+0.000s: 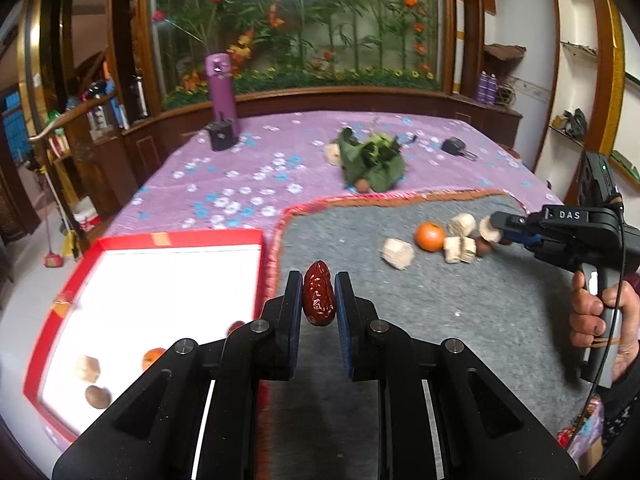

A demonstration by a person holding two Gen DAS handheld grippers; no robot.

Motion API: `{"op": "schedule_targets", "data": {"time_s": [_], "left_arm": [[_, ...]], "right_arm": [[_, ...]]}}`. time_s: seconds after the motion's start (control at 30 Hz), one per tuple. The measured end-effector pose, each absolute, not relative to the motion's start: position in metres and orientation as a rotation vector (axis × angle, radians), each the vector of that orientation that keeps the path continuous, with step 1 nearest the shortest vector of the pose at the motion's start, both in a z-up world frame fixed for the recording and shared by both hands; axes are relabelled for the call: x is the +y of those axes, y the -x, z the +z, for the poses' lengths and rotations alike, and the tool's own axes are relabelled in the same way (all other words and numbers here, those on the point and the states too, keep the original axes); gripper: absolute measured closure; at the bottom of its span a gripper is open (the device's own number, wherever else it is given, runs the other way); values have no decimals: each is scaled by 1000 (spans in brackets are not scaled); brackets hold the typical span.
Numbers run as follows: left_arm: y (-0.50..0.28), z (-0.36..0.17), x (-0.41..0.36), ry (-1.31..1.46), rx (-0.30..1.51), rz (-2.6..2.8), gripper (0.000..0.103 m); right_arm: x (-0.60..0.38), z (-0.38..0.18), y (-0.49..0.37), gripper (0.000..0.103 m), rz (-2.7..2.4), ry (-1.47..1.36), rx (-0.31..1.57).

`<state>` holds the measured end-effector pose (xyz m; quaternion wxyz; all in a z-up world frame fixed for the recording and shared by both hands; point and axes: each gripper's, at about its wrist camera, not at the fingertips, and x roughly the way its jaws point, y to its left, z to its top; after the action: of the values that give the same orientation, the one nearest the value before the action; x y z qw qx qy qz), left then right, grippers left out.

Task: Organize fruits
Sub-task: 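Carry the date with the left tool into the white tray while the right tool drops the cube there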

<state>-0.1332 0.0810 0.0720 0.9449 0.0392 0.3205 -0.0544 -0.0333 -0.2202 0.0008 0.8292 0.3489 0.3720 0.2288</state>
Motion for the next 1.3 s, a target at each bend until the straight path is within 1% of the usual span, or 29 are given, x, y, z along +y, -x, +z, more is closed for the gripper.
{"op": "schedule_targets", "data": {"time_s": [0.17, 0.23, 0.4, 0.63, 0.87, 1.3], "left_arm": [[138, 76, 99, -86, 623, -53, 88], [140, 76, 107, -82, 619, -32, 88], [145, 76, 127, -70, 609, 15, 88], [151, 71, 157, -43, 605, 64, 88], [154, 64, 178, -18, 614, 90, 88], [155, 53, 201, 4, 631, 122, 88]], "right_arm": [[-214, -8, 31, 87, 524, -830, 833], [-205, -14, 29, 87, 574, -906, 865], [-159, -17, 25, 88, 686, -977, 933], [-78, -6, 22, 88, 810, -927, 1014], [-12, 9, 26, 88, 891, -843, 1053], [42, -1, 32, 88, 897, -711, 1125]]}}
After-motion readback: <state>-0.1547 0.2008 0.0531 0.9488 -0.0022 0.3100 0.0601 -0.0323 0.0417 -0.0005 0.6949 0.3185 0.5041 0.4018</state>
